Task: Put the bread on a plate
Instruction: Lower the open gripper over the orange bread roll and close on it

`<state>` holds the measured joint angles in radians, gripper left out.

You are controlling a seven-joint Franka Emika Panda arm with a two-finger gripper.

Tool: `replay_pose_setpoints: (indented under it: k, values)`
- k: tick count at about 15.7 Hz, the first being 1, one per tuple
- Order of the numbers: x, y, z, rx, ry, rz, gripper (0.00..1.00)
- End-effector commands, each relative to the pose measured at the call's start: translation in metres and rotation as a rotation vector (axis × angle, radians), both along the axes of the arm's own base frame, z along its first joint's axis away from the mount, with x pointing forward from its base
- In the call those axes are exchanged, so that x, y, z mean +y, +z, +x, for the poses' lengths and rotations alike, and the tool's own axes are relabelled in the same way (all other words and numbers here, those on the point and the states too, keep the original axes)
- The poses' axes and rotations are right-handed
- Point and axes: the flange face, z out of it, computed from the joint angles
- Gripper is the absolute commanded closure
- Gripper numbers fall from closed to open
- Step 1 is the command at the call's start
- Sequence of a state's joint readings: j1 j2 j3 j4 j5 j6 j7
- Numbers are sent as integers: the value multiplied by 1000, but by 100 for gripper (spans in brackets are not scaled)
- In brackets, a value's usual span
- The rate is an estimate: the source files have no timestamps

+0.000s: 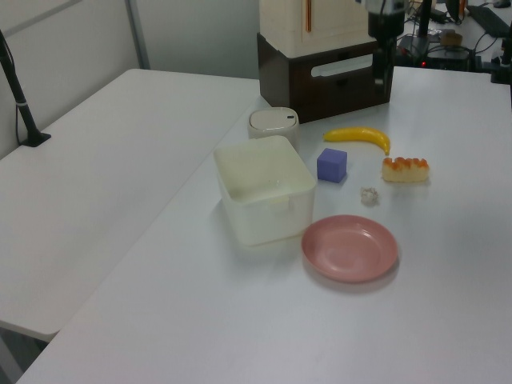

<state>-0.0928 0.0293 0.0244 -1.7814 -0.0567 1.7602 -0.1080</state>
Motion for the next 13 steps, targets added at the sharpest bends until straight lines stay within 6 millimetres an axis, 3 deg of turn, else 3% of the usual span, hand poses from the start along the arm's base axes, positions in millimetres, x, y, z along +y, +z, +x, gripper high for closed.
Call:
replay_pose_setpoints:
  k: [1, 5, 10, 13]
  values:
    - [24, -40, -27, 19, 83, -53, 0]
    - [41, -84, -39, 53, 140, -78, 0]
    - [35, -137, -58, 164, 164, -113, 0]
    - [17, -148, -58, 183, 136, -109, 0]
